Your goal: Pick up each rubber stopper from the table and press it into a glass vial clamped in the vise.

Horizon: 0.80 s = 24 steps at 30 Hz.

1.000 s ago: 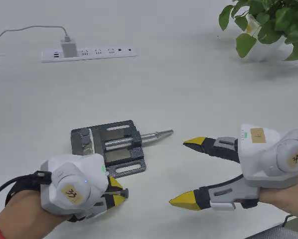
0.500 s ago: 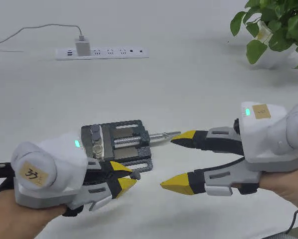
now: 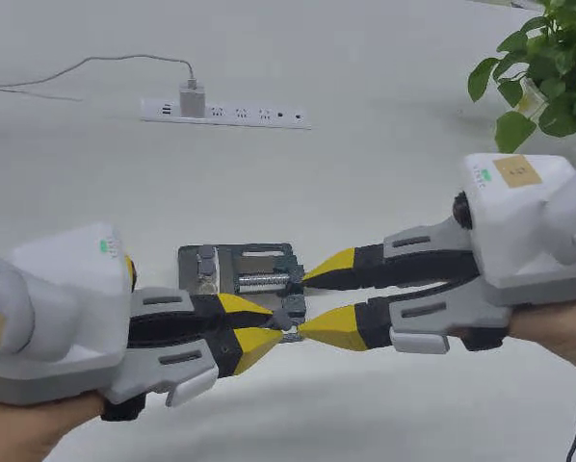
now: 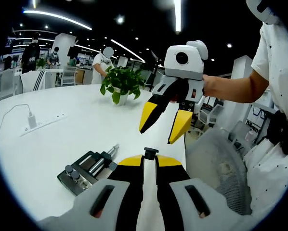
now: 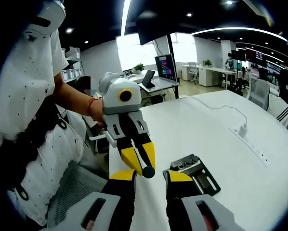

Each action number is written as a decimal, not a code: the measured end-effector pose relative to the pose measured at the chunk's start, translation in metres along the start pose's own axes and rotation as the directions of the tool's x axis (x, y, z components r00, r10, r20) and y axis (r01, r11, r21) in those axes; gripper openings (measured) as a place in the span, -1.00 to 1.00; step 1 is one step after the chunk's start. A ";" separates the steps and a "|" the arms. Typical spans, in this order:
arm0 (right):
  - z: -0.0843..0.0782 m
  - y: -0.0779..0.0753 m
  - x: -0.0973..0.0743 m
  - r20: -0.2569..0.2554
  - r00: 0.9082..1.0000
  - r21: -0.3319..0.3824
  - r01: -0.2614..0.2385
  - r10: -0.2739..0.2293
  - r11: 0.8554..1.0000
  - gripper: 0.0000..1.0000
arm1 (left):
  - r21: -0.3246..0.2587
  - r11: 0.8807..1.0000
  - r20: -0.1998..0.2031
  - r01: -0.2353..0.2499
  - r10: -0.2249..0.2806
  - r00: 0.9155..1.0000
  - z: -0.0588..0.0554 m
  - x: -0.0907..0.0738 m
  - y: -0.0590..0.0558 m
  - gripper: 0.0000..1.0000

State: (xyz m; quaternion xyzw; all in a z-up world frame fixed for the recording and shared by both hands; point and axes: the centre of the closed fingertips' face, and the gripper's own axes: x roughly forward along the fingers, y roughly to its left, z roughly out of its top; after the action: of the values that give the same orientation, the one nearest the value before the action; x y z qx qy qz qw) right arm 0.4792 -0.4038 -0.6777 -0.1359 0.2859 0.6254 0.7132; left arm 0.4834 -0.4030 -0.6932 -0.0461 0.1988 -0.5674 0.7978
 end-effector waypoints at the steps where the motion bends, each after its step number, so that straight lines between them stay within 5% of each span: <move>1: 0.001 0.002 0.001 -0.005 1.000 -0.003 -0.009 0.009 1.000 -0.61 | 0.001 1.000 0.006 0.001 -0.001 1.000 0.002 -0.001 -0.001 -0.90; 24: 0.008 0.011 0.005 -0.037 0.997 -0.044 -0.070 0.068 0.997 -0.84 | 0.024 0.999 0.034 0.022 -0.023 0.999 0.014 -0.007 -0.008 -0.90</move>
State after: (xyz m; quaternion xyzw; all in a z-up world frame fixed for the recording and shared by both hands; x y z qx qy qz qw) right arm 0.4710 -0.3938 -0.6728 -0.1530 0.2888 0.6535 0.6828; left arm 0.4794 -0.4018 -0.6757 -0.0488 0.1780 -0.5776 0.7952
